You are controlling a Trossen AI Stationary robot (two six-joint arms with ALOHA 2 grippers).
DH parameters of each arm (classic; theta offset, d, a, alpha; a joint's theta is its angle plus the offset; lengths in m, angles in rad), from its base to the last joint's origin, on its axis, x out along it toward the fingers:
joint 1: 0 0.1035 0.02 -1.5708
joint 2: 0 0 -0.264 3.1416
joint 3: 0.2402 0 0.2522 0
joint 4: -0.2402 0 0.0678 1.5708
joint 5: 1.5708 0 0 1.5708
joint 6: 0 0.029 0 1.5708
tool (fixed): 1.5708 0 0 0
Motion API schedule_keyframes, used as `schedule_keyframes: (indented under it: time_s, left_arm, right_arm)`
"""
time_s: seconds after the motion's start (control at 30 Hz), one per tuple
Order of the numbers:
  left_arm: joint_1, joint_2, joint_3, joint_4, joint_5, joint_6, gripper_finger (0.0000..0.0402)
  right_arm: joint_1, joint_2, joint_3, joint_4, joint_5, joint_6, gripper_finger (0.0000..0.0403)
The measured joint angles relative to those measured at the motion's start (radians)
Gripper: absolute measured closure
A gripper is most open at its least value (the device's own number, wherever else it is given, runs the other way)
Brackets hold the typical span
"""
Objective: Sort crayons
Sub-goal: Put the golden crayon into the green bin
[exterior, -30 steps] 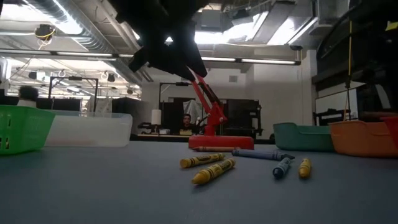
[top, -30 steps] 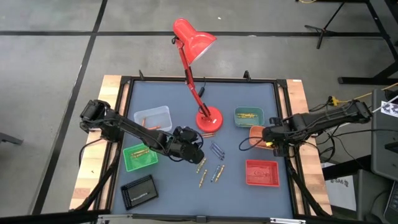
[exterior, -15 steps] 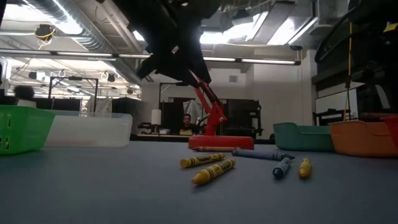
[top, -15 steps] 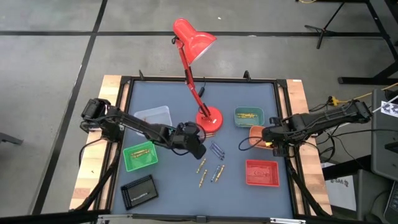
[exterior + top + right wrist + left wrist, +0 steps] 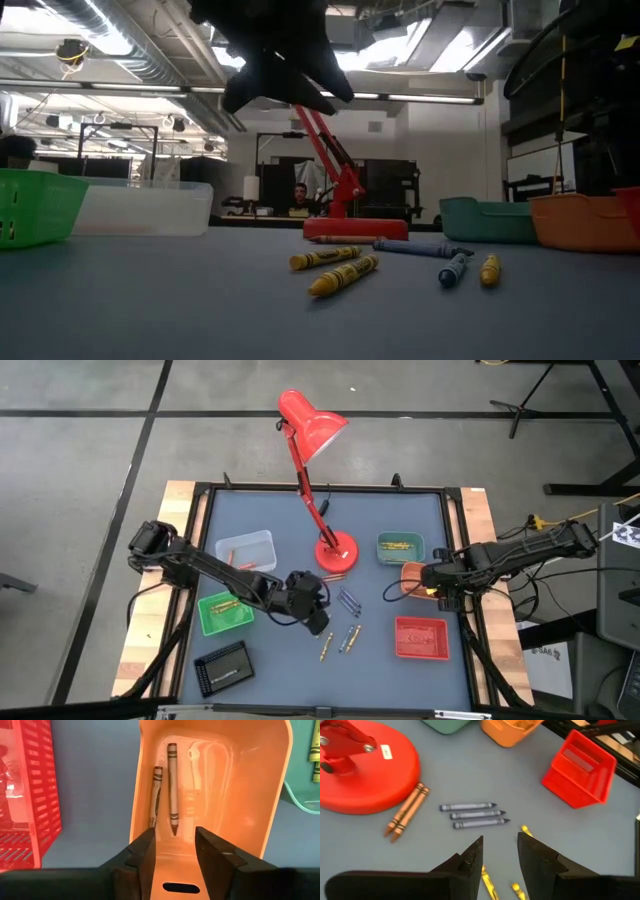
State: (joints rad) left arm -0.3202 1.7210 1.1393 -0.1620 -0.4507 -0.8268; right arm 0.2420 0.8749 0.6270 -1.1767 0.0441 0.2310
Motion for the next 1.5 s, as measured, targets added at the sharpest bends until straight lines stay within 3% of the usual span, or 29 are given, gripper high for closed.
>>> schedule_keyframes:
  time_s: [0.4,0.87,1.5]
  left_arm:
    - [-0.079,0.112,0.000,0.069,0.000,-0.001,0.0296]
    - [-0.086,0.271,0.000,0.122,0.000,-0.002,0.0296]
    - [-0.089,0.342,0.002,0.140,-0.010,-0.001,0.0297]
  right_arm:
    - [0.000,0.000,0.000,0.001,-0.002,0.000,0.0268]
    - [0.000,0.000,0.000,0.000,-0.010,0.000,0.0269]
    - [0.000,0.000,0.030,-0.005,-0.011,0.000,0.0269]
